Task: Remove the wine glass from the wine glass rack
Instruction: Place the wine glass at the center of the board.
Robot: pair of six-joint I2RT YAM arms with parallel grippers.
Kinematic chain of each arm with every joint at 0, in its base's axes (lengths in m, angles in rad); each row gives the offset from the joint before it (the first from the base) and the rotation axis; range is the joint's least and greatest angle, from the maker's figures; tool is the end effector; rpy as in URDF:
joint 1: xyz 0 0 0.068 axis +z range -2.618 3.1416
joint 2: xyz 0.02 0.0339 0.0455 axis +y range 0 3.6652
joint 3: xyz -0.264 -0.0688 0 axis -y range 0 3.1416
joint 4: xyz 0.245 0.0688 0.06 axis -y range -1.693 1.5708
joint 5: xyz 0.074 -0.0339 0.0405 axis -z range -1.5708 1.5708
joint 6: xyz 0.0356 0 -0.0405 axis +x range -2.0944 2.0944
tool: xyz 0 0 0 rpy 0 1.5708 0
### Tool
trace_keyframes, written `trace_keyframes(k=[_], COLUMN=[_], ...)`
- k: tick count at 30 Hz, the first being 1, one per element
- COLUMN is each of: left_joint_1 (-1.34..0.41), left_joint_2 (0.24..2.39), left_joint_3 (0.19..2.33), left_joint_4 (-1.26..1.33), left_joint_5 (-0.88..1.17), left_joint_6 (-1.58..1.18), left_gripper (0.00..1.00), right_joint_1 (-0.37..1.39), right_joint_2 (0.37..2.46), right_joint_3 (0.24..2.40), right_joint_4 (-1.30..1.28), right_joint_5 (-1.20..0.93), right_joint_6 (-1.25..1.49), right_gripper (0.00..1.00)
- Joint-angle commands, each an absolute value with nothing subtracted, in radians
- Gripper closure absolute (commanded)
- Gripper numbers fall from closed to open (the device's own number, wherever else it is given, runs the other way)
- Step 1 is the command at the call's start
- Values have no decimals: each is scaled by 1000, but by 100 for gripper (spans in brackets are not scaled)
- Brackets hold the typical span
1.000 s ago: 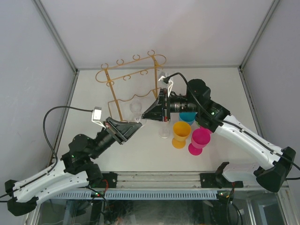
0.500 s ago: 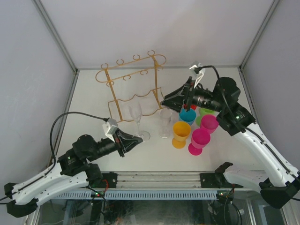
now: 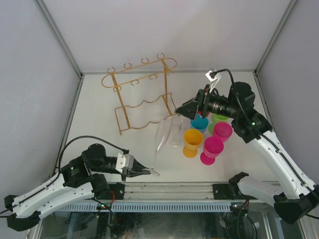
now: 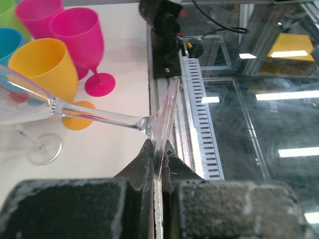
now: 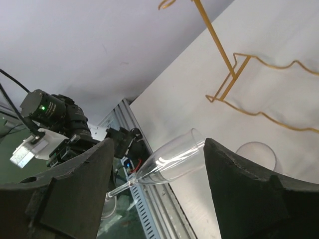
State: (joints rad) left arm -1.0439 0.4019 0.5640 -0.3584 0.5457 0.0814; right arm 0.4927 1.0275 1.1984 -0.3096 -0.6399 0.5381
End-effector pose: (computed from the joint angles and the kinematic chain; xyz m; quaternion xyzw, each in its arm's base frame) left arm 0.0401 -0.1057 0.2952 0.5417 0.5385 -0.4674 0.4451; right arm 0.1805 0.1211 0.4261 -0.1901 0.7206 0.5136 0.4252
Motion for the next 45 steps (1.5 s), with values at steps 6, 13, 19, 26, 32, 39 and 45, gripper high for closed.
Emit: trace_keyframes(k=[6, 13, 19, 26, 32, 39, 45], left_joint_1=[-1041, -1042, -1040, -1041, -1041, -1041, -1042], left_joint_2=[375, 352, 341, 336, 332, 333, 351], left_joint_3=[594, 618, 618, 633, 643, 639, 644], left_joint_4=[-326, -322, -328, -341, -360, -470, -490], left_joint_5=[712, 729, 747, 747, 726, 606, 533], left_joint_6=[199, 211, 231, 242, 254, 324, 331], left_gripper=[100, 100, 100, 100, 100, 100, 100], right_joint_1=[484, 488, 498, 499, 530, 600, 588], right_joint_2=[1093, 1169, 1212, 1255, 1307, 1313, 1295], right_joint_3=[1203, 1204, 1203, 1219, 1265, 1267, 1268], right_joint_4=[-323, -314, -274, -362, -458, -407, -495], right_joint_5=[-787, -910, -1041, -1068, -1207, -1465, -1384], right_joint_6=[579, 647, 690, 627, 553, 555, 494], right_gripper=[28, 33, 39, 43, 53, 65, 100])
